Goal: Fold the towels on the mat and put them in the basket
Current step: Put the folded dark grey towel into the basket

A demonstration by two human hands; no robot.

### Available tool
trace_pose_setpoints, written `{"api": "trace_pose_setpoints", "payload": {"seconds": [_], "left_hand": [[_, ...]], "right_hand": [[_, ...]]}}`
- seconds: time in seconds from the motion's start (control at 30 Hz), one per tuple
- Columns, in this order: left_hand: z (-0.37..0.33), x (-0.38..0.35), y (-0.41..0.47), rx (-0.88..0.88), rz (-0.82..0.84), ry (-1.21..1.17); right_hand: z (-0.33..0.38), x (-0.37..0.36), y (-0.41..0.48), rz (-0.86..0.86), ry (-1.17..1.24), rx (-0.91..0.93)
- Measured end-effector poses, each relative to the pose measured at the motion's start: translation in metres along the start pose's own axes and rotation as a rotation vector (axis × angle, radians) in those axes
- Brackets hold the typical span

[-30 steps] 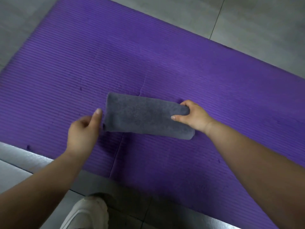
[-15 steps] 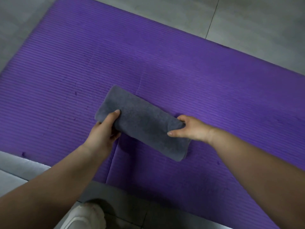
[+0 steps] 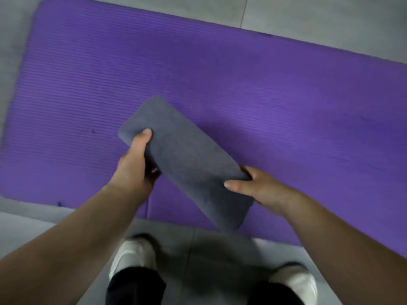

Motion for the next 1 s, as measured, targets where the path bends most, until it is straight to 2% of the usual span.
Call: {"api": "trace_pose_setpoints", "payload": {"seconds": [0.2,0.33,0.4,0.57,0.73,1.0], "left_hand": [[-0.045,-0.016,-0.144,0.075,0.152,0.041],[-0.101,-0.042,-0.252,0.069,0.222,0.161],[-0.132,-0.066,-0.304,0.034,0.279,0.219],[-0.172,-0.159,-0.444,-0.045,0.527,0.357],[-0.133,-0.255,-0.569,-0.045,0.754,0.548],[-0.009,-0.417,-0.748,-0.087,0.973,0.721]], "right_hand": [[0.010,-0.023,-0.155,-0.173,0.159,-0.006],[0.041,-0.036,-0.284,-0.280,0.192,-0.007],[0.060,-0.040,-0.340,-0.306,0.191,0.058],[0.110,-0.035,-0.482,-0.399,0.485,0.294],[0.098,0.003,-0.611,-0.546,0.685,0.478],[0.006,0.096,-0.795,-0.775,0.881,0.685]]}}
Point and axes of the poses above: each hand's wrist, its own y-axis towards the middle knuckle, its own x-axis out of the back of the hand, z = x × y, the point moved 9 cm from there along y, towards the middle knuckle, and after that the axes turned 11 degrees about y, right-handed, at the moved point
